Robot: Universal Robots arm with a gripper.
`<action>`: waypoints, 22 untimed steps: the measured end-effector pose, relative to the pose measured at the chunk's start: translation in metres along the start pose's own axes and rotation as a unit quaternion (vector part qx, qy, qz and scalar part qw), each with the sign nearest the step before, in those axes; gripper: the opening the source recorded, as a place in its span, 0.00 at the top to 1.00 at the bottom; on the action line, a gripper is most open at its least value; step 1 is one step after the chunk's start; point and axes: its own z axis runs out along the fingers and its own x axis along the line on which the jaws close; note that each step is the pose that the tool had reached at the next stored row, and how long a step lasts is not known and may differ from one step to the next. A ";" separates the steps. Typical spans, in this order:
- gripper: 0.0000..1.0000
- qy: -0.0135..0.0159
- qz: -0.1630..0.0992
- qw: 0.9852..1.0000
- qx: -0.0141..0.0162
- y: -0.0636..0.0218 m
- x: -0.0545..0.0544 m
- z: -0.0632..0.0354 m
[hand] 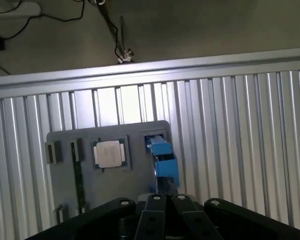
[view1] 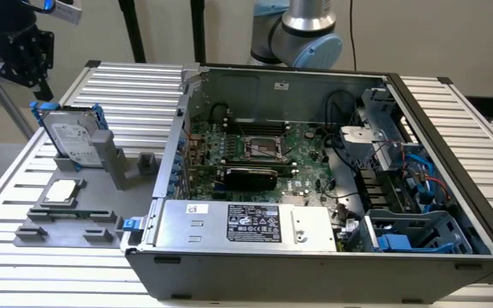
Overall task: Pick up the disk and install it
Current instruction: 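Pick up the disk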
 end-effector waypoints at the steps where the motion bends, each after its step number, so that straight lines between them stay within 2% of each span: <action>1: 1.00 0.000 -0.003 1.000 0.001 0.0000 0.000 0.0000; 2: 0.00 0.000 -0.005 1.000 0.002 0.0000 0.000 -0.0001; 6: 0.00 0.000 -0.012 1.000 0.004 0.0000 0.000 -0.0001; 13: 0.00 0.001 -0.033 0.999 0.006 0.0012 -0.001 0.0014; 22: 0.00 0.001 -0.046 0.999 0.011 0.0037 -0.003 0.0168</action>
